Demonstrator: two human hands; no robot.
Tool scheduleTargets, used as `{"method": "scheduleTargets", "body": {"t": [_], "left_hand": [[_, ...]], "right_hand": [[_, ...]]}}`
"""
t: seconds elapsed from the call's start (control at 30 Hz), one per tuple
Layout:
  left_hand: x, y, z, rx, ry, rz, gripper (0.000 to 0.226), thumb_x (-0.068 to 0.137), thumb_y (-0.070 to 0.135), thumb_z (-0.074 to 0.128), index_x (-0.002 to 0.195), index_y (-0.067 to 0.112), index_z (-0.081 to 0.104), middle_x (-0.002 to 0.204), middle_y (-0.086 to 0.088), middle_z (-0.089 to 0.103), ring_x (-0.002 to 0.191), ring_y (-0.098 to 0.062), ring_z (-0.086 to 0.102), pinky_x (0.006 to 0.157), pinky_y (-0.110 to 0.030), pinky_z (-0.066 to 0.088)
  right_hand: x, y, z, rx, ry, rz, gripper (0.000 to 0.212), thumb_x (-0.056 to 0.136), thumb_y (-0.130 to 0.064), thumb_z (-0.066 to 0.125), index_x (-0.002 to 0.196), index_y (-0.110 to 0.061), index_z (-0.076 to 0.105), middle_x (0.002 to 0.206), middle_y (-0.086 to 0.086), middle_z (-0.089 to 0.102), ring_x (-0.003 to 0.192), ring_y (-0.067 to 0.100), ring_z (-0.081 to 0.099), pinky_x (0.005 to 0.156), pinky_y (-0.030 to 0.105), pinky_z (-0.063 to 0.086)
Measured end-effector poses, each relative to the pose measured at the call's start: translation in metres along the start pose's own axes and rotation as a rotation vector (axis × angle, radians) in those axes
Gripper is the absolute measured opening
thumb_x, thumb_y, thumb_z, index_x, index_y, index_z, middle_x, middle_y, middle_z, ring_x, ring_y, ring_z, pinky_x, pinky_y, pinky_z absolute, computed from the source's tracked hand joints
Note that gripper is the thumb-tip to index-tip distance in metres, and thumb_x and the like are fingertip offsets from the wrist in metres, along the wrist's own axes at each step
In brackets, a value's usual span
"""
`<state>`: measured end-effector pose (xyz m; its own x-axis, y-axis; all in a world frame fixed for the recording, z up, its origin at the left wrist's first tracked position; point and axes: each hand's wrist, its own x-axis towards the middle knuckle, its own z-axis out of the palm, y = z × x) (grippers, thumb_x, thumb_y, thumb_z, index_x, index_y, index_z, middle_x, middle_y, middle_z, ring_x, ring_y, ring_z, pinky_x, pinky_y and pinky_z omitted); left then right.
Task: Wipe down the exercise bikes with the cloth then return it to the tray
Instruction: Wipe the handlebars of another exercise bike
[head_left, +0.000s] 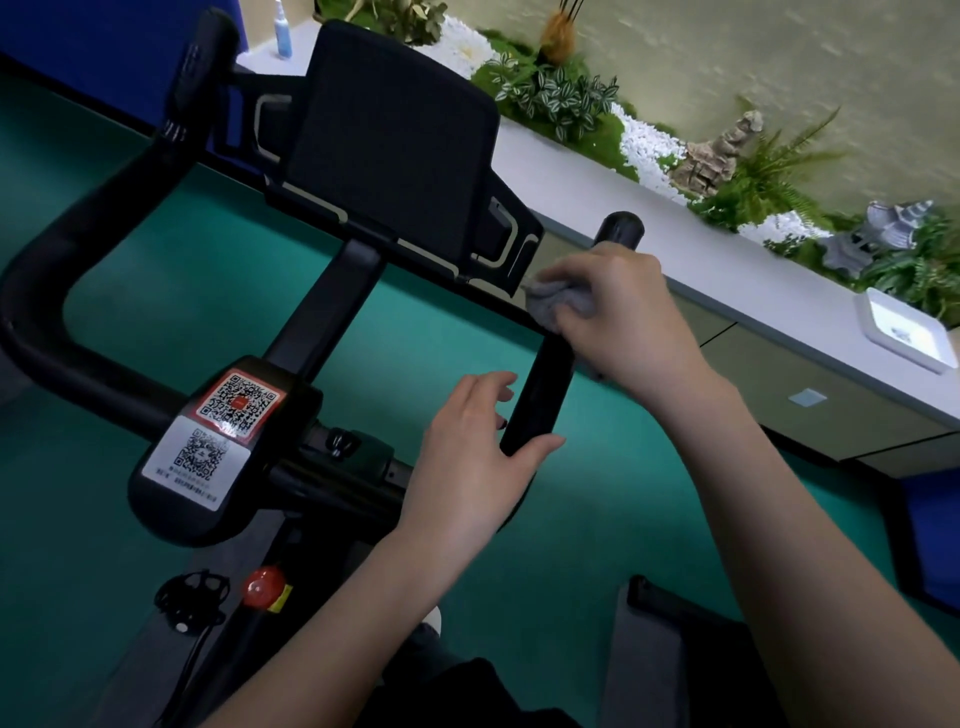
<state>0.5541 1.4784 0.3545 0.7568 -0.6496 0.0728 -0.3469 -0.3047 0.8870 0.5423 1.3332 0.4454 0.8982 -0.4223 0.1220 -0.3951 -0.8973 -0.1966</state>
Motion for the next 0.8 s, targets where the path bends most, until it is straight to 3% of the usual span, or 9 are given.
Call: {"method": "scheduleTargets", "body": {"t": [0.07, 0.1, 0.2, 0.3, 0.4, 0.47, 0.57, 0.67, 0.8], "left_hand": [[0.000, 0.000, -0.002, -0.031, 0.010, -0.033, 0.065, 0.071, 0.045, 0.076, 0.125, 0.024, 0.048, 0.108, 0.013, 0.049, 0.086, -0.003, 0.052, 0.076, -0.028, 0.050], [0.000, 0.000, -0.003, -0.036, 0.015, -0.041, 0.065, 0.069, 0.046, 0.076, 0.124, 0.024, 0.048, 0.107, 0.014, 0.046, 0.086, -0.002, 0.052, 0.076, -0.025, 0.049], [-0.001, -0.002, -0.008, -0.019, 0.019, -0.056, 0.064, 0.066, 0.047, 0.078, 0.118, 0.024, 0.049, 0.104, 0.014, 0.046, 0.085, -0.002, 0.051, 0.073, -0.020, 0.045], [-0.002, -0.006, -0.013, 0.019, -0.003, -0.065, 0.062, 0.065, 0.048, 0.079, 0.116, 0.024, 0.053, 0.103, 0.012, 0.049, 0.083, -0.004, 0.052, 0.075, -0.026, 0.048], [-0.001, -0.007, -0.014, 0.049, -0.029, -0.049, 0.061, 0.068, 0.047, 0.077, 0.119, 0.022, 0.054, 0.103, 0.012, 0.051, 0.081, -0.004, 0.051, 0.076, -0.027, 0.049], [0.000, -0.006, -0.013, 0.047, -0.053, -0.036, 0.059, 0.071, 0.046, 0.076, 0.121, 0.022, 0.055, 0.105, 0.011, 0.053, 0.081, -0.003, 0.051, 0.076, -0.024, 0.047], [0.003, -0.005, -0.011, 0.038, -0.083, -0.007, 0.056, 0.074, 0.047, 0.073, 0.122, 0.023, 0.056, 0.108, 0.012, 0.054, 0.082, -0.001, 0.051, 0.076, -0.019, 0.045], [0.008, -0.001, -0.009, 0.041, -0.098, 0.012, 0.056, 0.076, 0.048, 0.070, 0.123, 0.022, 0.055, 0.109, 0.011, 0.053, 0.085, -0.003, 0.052, 0.078, -0.021, 0.046], [0.017, 0.006, -0.003, 0.048, -0.120, 0.034, 0.057, 0.077, 0.046, 0.071, 0.124, 0.020, 0.054, 0.110, 0.009, 0.053, 0.093, -0.009, 0.052, 0.084, -0.026, 0.045]], "right_hand": [[-0.006, -0.006, -0.002, 0.084, -0.112, 0.019, 0.033, 0.079, -0.001, 0.054, 0.104, -0.016, 0.072, 0.074, -0.023, 0.059, 0.071, -0.007, 0.060, 0.064, 0.004, 0.041], [-0.009, -0.010, 0.000, 0.106, -0.194, 0.027, 0.032, 0.079, -0.004, 0.055, 0.101, -0.017, 0.073, 0.066, -0.027, 0.053, 0.061, -0.007, 0.058, 0.055, 0.002, 0.038], [-0.014, -0.021, 0.009, 0.062, -0.364, -0.001, 0.026, 0.079, -0.015, 0.062, 0.102, -0.022, 0.072, 0.076, -0.008, 0.060, 0.072, 0.008, 0.053, 0.062, 0.015, 0.038], [-0.008, -0.026, 0.017, 0.045, -0.408, 0.024, 0.024, 0.080, -0.015, 0.062, 0.102, -0.021, 0.072, 0.084, 0.002, 0.062, 0.083, 0.020, 0.061, 0.069, 0.025, 0.048], [0.002, -0.022, 0.016, -0.036, -0.311, 0.014, 0.031, 0.082, -0.004, 0.052, 0.104, -0.013, 0.071, 0.085, 0.007, 0.063, 0.087, 0.029, 0.065, 0.066, 0.025, 0.045], [0.009, -0.013, 0.008, -0.079, -0.194, 0.018, 0.033, 0.082, 0.001, 0.047, 0.105, -0.008, 0.070, 0.098, 0.011, 0.066, 0.093, 0.031, 0.064, 0.071, 0.026, 0.043], [0.006, -0.004, 0.002, -0.064, -0.117, -0.032, 0.034, 0.082, 0.000, 0.051, 0.108, -0.012, 0.070, 0.104, 0.010, 0.063, 0.098, 0.028, 0.059, 0.083, 0.032, 0.047], [-0.008, 0.001, 0.008, -0.021, -0.154, -0.088, 0.032, 0.084, -0.004, 0.056, 0.110, -0.017, 0.069, 0.100, 0.003, 0.059, 0.096, 0.025, 0.058, 0.084, 0.032, 0.047], [-0.003, 0.018, 0.011, 0.021, 0.055, -0.077, 0.030, 0.085, 0.000, 0.058, 0.112, -0.010, 0.068, 0.100, 0.009, 0.057, 0.095, 0.028, 0.057, 0.080, 0.026, 0.040]]}}
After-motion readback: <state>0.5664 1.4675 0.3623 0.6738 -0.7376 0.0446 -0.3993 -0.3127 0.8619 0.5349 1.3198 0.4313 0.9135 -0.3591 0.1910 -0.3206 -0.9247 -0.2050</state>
